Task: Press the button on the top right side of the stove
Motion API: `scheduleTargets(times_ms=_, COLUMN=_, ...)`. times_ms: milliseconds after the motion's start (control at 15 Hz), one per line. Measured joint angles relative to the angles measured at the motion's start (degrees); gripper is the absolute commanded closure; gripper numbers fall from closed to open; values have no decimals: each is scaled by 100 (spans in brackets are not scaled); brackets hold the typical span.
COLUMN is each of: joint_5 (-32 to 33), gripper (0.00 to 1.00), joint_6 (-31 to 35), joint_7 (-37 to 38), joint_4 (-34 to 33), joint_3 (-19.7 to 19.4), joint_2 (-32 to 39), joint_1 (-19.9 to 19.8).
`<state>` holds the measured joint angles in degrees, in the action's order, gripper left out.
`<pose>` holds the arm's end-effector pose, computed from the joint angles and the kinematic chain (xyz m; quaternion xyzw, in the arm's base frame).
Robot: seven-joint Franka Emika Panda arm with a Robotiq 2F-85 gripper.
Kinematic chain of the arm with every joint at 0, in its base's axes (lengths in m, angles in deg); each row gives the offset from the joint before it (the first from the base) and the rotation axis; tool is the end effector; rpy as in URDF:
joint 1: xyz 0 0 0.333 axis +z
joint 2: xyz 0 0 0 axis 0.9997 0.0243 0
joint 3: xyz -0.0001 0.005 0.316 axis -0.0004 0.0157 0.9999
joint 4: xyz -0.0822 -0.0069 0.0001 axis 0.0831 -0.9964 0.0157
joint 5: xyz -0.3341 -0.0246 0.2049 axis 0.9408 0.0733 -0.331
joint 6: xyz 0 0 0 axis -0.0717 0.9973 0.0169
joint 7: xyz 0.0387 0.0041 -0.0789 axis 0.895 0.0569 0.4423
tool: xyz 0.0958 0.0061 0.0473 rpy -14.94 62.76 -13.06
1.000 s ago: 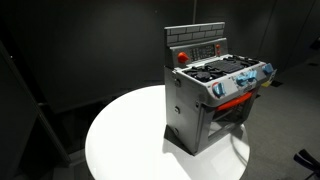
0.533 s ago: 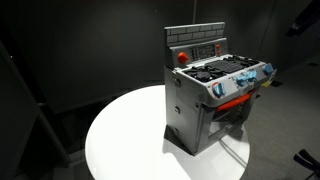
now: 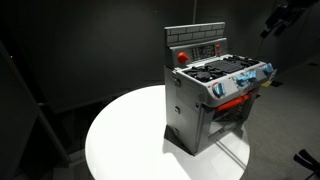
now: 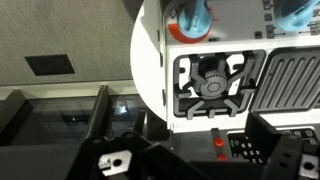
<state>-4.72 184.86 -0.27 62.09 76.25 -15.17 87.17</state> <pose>0.4834 -0.1056 0.4930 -0.9794 0.0411 -0.1974 0.0085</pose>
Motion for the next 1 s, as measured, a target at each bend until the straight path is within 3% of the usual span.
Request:
scheduleTargets(times_ms=267, joint_5=6, gripper=0, joint_6=41, joint_7=227, joint_4=-292, joint_3=98, joint_2=400, joint_1=-98)
scheduleTargets(times_ms=1000, joint_5=6, gripper=0, joint_6=95, joint_7=280, joint_4=-273, joint_3=141, joint_2=470, joint_1=-113)
